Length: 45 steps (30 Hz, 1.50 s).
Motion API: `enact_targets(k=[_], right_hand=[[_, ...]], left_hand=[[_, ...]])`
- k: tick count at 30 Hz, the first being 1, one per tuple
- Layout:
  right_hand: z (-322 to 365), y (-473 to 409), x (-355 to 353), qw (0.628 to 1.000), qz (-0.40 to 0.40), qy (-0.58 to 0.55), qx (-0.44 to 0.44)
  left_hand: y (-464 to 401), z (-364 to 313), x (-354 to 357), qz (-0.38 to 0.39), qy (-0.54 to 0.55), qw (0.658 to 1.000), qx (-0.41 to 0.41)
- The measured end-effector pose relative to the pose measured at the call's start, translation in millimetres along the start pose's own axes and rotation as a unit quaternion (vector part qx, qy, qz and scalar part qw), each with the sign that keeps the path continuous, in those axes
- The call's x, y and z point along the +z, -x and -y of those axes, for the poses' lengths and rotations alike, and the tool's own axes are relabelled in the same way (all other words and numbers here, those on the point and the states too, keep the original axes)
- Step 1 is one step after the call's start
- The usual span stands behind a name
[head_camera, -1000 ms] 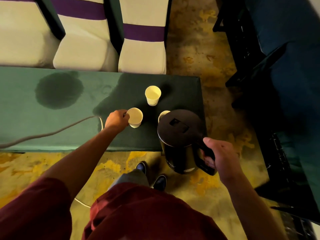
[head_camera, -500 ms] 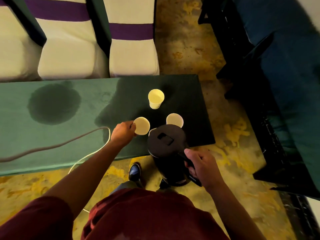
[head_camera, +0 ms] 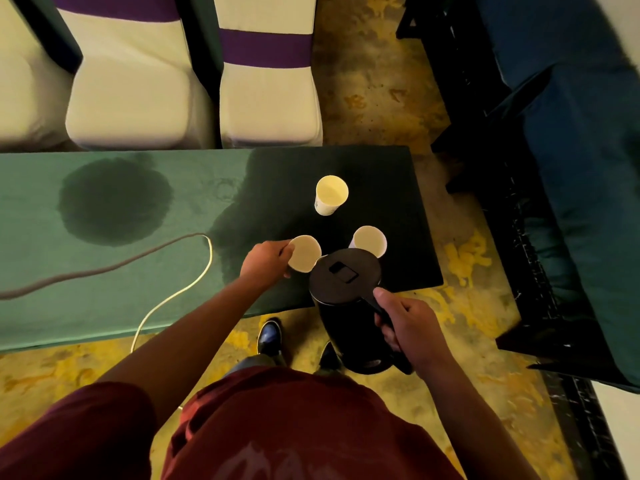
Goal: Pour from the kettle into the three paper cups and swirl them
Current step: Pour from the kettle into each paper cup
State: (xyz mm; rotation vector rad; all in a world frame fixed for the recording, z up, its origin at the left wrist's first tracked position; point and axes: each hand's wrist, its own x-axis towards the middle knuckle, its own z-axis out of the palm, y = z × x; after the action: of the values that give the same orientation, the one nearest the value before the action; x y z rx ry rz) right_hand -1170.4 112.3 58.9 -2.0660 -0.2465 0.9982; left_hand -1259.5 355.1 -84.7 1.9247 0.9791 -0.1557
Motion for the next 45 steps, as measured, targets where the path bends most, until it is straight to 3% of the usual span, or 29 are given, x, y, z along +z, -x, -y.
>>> enact_targets(k=[18, 45], right_hand=[[18.4, -10.9, 17.1, 0.999, -0.001, 0.020, 0.035], [18.6, -17.1, 7.2, 0.999, 0.008, 0.018, 0.045]], left_hand=[[-4.6, 0.0, 1.4, 0.042, 0.022, 0.999, 0.007], [-12.9, 1.9, 15.1, 0.091, 0.231, 0.962, -0.110]])
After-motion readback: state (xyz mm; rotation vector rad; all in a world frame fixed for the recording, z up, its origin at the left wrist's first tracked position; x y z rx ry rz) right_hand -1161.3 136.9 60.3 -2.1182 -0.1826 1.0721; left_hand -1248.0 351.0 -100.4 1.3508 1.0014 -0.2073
